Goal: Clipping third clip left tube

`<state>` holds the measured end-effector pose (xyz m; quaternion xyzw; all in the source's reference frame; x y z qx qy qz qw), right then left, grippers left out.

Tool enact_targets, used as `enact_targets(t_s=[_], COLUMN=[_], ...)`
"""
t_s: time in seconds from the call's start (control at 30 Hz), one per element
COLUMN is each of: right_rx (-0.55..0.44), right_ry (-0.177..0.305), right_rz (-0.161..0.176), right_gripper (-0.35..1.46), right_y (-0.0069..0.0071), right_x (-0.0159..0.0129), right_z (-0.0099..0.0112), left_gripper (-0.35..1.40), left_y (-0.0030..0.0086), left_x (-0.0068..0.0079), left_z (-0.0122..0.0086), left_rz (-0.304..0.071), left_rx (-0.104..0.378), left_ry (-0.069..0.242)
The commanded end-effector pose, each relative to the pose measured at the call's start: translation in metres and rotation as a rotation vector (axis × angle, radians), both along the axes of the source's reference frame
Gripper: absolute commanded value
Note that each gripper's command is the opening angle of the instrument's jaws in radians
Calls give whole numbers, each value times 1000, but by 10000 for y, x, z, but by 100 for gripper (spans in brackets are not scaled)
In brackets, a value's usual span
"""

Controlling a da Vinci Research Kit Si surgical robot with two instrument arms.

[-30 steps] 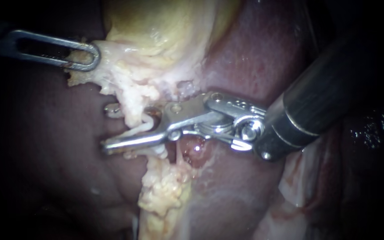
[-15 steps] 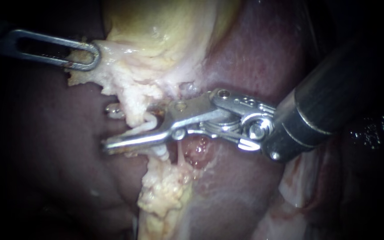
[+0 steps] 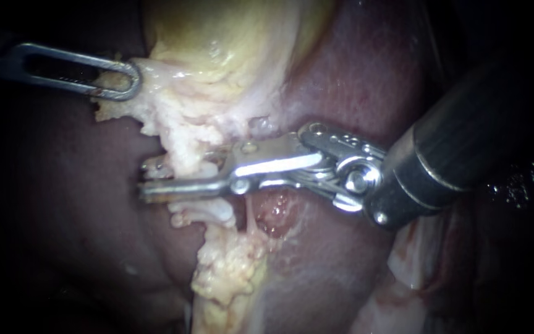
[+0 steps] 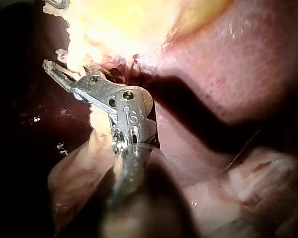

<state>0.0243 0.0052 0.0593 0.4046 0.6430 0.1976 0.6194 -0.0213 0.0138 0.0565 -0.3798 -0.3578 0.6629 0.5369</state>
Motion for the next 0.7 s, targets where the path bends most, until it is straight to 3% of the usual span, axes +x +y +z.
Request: enact_targets(t_s=[0.03,0.2,0.7], right_rx=[-1,-2,14], right_ry=[0,-21,-25], right_rz=[-1,30,26], right_gripper=[-31,-35,-35], right_y=[-1,0,1], right_x=[-1,-7,-7], right_z=[0,2,6], left_gripper=[-35,-35,-35], left_y=[0,0,0], left_x=[0,0,0], left_z=[0,1,2], left_rz=[0,0,0], left_rx=[0,0,-1], left_ry=[0,1,1])
